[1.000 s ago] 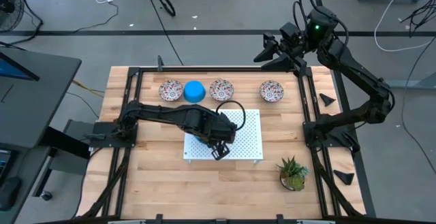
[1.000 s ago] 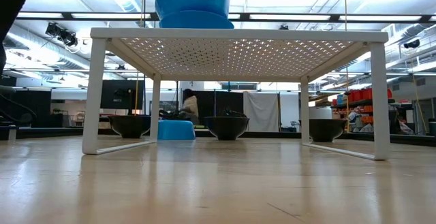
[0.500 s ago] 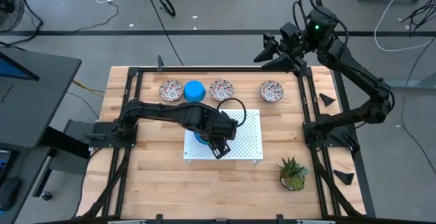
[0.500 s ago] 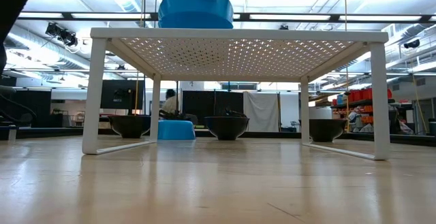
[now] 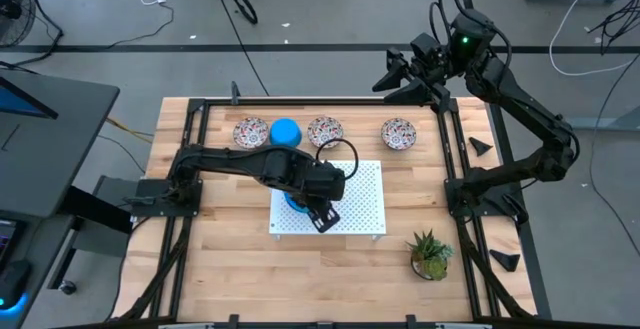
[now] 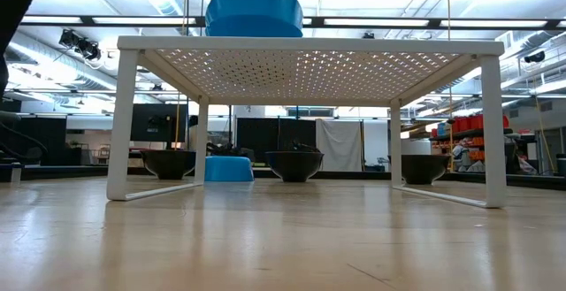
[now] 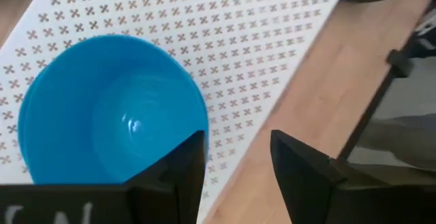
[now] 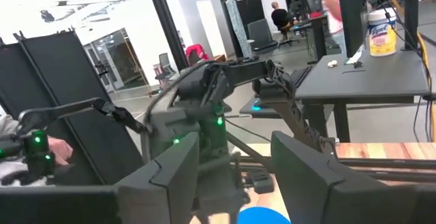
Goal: Pick & Place Mini bowls
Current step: Stack the left blue bowl on top of the blue bowl on the shelf
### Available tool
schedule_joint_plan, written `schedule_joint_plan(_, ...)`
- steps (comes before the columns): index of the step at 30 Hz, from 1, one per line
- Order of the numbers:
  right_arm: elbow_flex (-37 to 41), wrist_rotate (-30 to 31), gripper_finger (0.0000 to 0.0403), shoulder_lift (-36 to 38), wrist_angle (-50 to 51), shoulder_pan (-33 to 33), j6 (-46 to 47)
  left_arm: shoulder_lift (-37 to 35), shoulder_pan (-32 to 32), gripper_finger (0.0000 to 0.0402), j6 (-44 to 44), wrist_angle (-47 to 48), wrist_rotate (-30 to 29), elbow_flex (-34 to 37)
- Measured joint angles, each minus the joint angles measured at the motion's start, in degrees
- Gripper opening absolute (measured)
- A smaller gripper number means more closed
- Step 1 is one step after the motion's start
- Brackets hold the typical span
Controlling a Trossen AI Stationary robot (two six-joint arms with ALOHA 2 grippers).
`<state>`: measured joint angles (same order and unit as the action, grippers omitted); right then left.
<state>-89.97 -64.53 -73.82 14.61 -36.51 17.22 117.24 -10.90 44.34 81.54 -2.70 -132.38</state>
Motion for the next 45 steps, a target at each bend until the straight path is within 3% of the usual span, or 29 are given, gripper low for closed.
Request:
schedule_joint_plan(8,0.0,0.0,0.0185,0.0,0.5,0.0,-1.8,-1.8,-1.1,0.0165,0.0,-7.5,3.5,-0.1)
schedule_joint_plan(15,0.0,0.0,0.0185,0.0,1.5,0.0,-2.2,0.0,-2.5,0.0165,0.0,-4.8,3.9,0.2)
schedule_joint_plan(25,0.0,0.0,0.0185,0.0,2.3,0.2,-4.2,2.7,-2.1,0.0165,3.1,3.5,-0.4,0.2)
schedule_joint_plan(41,0.0,0.0,0.0185,0.0,2.2,0.2,-4.3,1.8,-1.1,0.0165,4.8,-0.8,2.8,0.0)
schedule_joint_plan(45,0.0,0.0,0.0185,0.0,2.3,0.2,-4.6,-0.1,-1.1,0.0165,4.9,-0.2,-0.5,-0.1)
